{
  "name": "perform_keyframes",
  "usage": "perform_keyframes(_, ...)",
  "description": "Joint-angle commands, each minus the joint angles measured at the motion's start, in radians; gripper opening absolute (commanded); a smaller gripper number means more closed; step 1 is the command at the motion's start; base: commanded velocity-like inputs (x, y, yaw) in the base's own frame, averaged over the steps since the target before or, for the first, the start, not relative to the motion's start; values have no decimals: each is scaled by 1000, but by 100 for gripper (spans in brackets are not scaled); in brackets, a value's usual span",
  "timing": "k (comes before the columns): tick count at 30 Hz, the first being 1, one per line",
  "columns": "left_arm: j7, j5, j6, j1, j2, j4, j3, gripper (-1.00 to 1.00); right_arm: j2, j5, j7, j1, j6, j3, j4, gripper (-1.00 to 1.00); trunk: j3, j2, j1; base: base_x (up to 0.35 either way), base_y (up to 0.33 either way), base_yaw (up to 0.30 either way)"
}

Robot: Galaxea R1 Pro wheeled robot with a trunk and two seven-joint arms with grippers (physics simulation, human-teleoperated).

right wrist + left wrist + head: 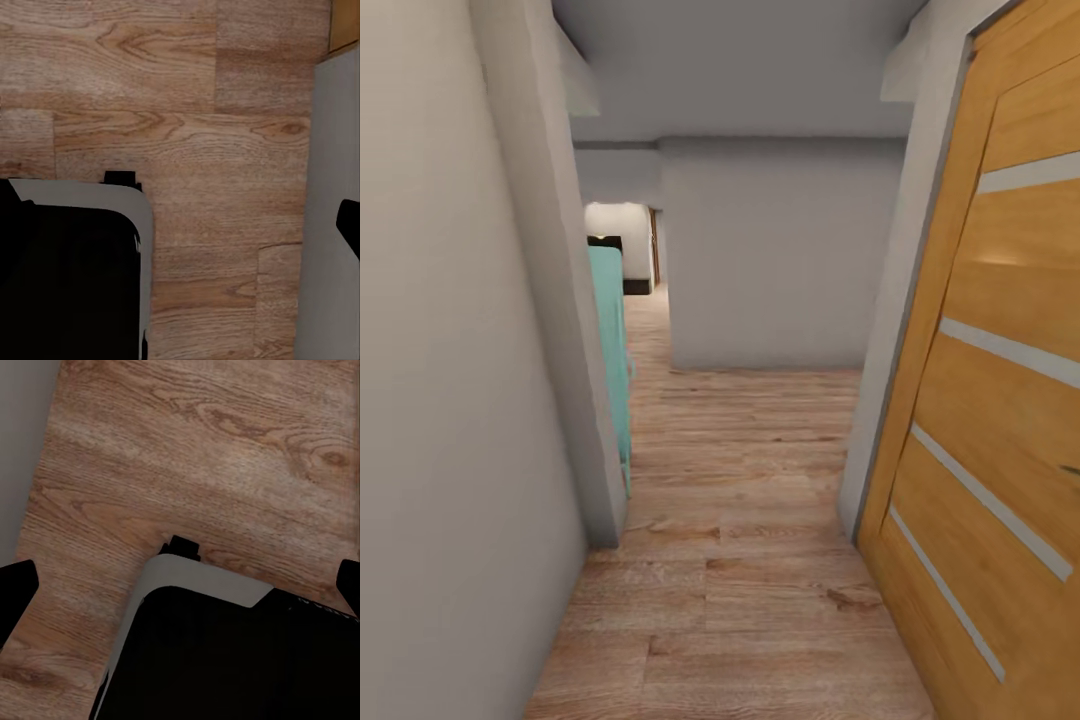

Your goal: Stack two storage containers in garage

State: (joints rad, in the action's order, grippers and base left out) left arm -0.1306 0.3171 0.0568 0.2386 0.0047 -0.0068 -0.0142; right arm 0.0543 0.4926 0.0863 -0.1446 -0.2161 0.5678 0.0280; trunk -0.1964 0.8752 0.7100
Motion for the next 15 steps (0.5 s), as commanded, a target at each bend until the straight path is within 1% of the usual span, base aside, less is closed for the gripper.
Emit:
perform_keyframes(1, -1, 4, 3, 1, 0, 1, -1, 100, -1, 7, 0, -1, -5, 9, 3, 100, -1, 1, 1, 323, 0, 1)
perform_keyframes(15, -1, 4, 3, 1, 0, 1, -1, 100, 1, 7, 0, -1, -5, 9, 3, 100, -1, 1, 1, 323, 0, 0)
